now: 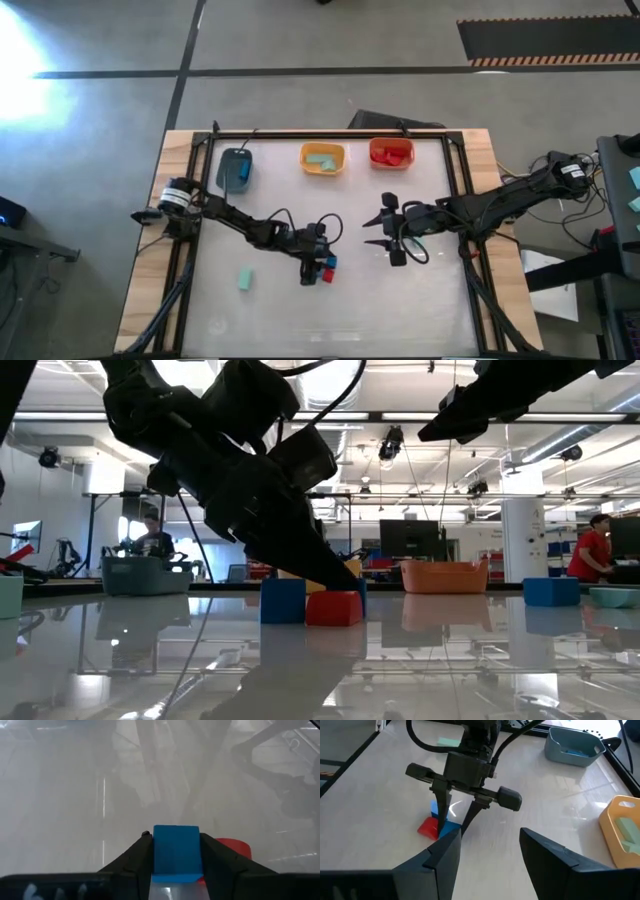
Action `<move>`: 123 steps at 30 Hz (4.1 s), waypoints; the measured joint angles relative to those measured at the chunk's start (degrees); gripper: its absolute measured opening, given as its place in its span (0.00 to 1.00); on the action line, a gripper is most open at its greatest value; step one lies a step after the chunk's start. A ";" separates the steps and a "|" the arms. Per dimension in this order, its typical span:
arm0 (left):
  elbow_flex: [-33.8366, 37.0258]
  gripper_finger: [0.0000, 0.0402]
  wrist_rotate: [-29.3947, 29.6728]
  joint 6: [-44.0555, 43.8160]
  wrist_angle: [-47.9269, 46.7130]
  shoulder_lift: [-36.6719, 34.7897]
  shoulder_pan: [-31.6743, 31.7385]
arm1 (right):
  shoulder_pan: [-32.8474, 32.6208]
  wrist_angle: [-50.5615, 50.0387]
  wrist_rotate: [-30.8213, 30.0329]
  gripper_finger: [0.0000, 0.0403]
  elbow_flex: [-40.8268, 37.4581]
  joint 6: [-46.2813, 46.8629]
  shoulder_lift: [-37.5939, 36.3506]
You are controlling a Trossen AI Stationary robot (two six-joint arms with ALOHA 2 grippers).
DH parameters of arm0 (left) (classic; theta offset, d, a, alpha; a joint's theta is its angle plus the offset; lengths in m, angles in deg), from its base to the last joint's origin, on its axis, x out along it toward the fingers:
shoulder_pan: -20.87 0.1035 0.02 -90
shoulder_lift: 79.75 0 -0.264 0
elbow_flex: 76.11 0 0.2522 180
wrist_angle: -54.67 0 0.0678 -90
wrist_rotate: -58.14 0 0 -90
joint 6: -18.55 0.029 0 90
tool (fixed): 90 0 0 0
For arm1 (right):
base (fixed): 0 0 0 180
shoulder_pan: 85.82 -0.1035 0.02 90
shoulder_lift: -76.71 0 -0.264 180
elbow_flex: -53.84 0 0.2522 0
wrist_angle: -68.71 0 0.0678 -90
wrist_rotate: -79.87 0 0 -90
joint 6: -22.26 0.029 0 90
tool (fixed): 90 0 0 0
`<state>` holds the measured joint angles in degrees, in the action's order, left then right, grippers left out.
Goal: Sort & place blocks by color
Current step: Put the square blue block into the dark blue bin, then put the small light blue rectangular block into the yellow bin
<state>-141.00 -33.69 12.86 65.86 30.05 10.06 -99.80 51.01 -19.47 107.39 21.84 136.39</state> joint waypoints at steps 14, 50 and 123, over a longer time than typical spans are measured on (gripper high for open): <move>2.21 0.28 27.97 -4.76 -48.63 -23.55 9.42 | 0.02 4.39 -1.39 0.48 0.02 -5.52 0.00; 17.64 0.40 41.88 -19.37 -61.47 -38.06 40.06 | 0.68 28.91 -1.26 0.48 0.02 -26.83 0.02; -8.85 0.41 2.32 -101.23 -61.93 -18.42 -24.86 | 17.77 31.92 15.82 0.48 0.04 -34.14 0.42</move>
<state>-149.85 -31.37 -88.37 3.93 11.63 -14.81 -82.03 82.93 -3.65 107.44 -12.30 136.81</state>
